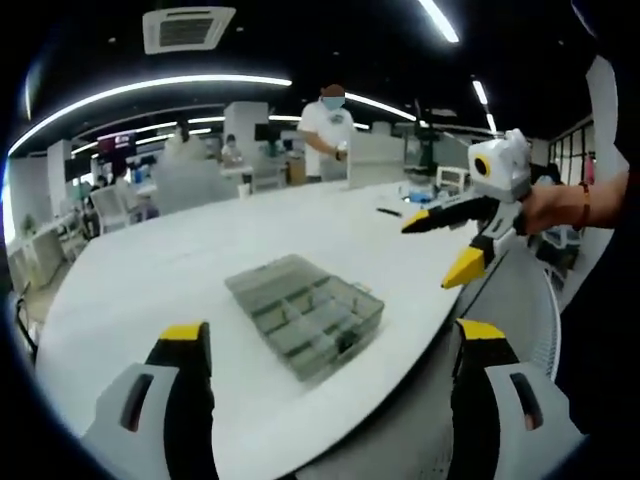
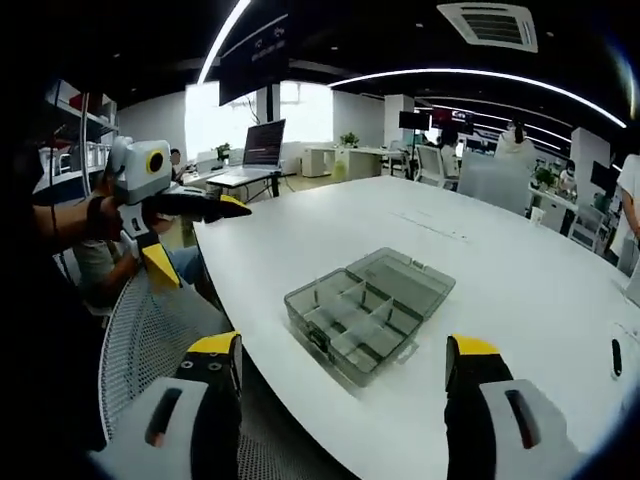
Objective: Insert the divider into the dual guide fixture by aligning both edges with the guide slots and pushing it downward to the bottom, including one-sided entry, uneven engagement, binding, and posture correction.
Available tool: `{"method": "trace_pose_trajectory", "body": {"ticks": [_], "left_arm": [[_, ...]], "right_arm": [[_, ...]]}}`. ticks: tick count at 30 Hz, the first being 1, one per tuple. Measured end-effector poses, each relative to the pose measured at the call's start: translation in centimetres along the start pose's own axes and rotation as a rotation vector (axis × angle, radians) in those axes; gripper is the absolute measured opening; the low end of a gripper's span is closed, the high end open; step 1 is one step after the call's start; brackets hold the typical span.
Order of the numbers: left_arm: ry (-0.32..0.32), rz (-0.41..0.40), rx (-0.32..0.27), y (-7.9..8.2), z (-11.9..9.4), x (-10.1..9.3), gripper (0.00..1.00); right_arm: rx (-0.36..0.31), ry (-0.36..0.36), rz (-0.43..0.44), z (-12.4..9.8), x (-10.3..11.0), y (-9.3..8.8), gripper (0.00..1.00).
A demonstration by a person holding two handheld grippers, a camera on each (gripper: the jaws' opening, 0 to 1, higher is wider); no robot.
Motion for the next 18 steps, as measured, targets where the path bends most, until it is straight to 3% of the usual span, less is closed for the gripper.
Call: {"method": "trace_pose_trajectory", "body": {"ticks": [6,8,18], "left_arm": [[-0.012,-0.006,-0.018,0.3,-0.1,0.2,0.99],[-0.019,-0.011,-0.019,0.2,0.1,0.2,0.99],[-0.039,-0.03,-0.008,0.5,1.0,0.0,0.99]], "right_arm": [[-0.061,0.01,0.044,-0.5,-0.2,-0.3,0.87],[-0.097,0.018,0.111,-0.5,-0.4,-0.6,0.87],[-0.05,0.026,0.095,-0.1,-0.3,-1.4,0.87]]}}
Point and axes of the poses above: the point that each gripper's makers call its tool centre point, and the gripper's own axes: z roughly forward along the fingers, x roughly to its left, y roughly out of its top, the point moved 8 cm from there along -z, roughly backward along the fingers, and after that the axes turned 9 degrees about z, right-handed, at the moved point
